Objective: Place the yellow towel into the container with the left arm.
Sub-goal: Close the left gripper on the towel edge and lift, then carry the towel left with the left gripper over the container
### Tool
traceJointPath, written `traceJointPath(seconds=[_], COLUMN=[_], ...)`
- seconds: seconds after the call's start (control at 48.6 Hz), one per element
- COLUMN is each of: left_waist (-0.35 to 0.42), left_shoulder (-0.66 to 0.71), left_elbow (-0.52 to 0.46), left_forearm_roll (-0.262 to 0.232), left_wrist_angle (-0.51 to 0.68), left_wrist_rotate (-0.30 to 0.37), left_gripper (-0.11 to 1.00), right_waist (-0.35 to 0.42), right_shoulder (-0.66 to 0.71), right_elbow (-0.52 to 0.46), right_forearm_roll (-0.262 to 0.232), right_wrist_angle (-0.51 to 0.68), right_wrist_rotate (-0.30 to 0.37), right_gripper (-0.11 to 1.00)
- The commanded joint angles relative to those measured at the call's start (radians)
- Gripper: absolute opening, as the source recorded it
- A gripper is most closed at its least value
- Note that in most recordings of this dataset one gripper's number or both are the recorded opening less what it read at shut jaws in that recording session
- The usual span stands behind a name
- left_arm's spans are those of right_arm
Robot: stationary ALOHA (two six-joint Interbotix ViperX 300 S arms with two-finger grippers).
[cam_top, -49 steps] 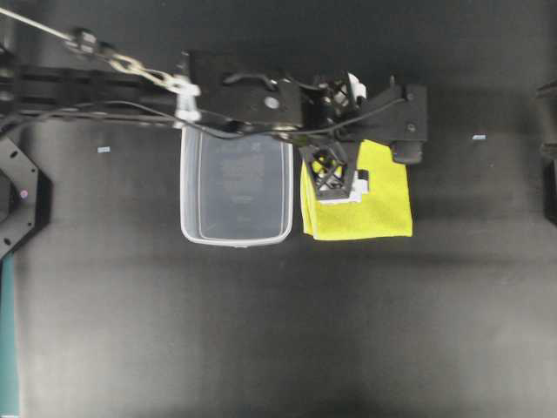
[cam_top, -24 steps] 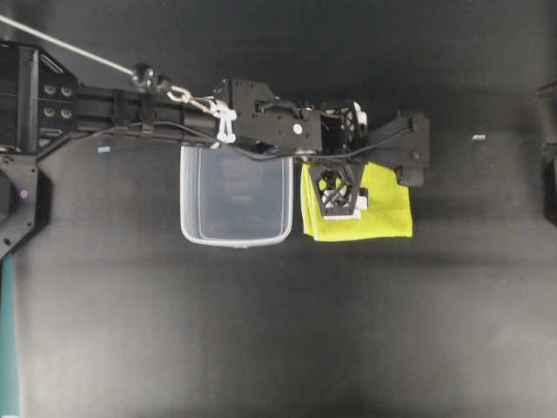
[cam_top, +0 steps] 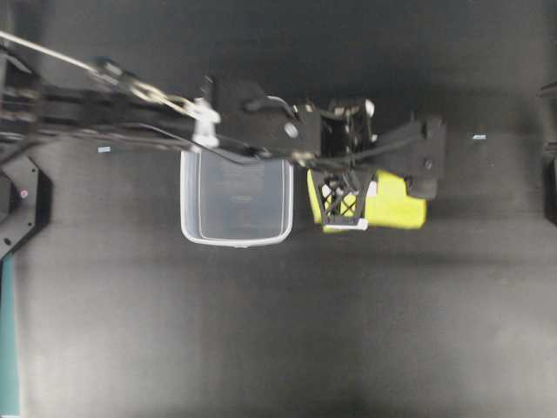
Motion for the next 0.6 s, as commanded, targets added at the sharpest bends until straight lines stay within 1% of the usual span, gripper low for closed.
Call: traceJointPath(seconds=[0.0,0.144,0.247,0.411,0.576], left_waist=[-0.02,-0.018,-0.009,0.028,0.057], left_shoulder=[-0.121,-0.268,-0.344,-0.437,-0.489], left_elbow=[-0.029,0.006,0.071,0.241,0.371], left_forearm_roll=[0.003,0.003,0.003,0.003,0.005], left_wrist_angle=[0.084,0.253,0.311,0.29,0.23], left_wrist_rotate=[-0.002,0.0,0.0,-0.002,0.002], left_gripper=[0.07,0.07,0.07,0.07,0.07], right_waist=[-0.002,-0.002,-0.003,-0.002,-0.002], right_shoulder=[0.003,0.003,0.003,0.006,0.008], right_elbow=[-0.018,-0.018,-0.018,-0.014,-0.012], right_forearm_roll=[0.002,0.002,0.002,0.002,0.002], right_wrist_angle=[-0.009,-0.011,-0.011,-0.014,-0.015], right_wrist_rotate=[0.002,0.0,0.0,0.0,0.0], right_gripper=[0.76,0.76,0.76,0.76,0.76])
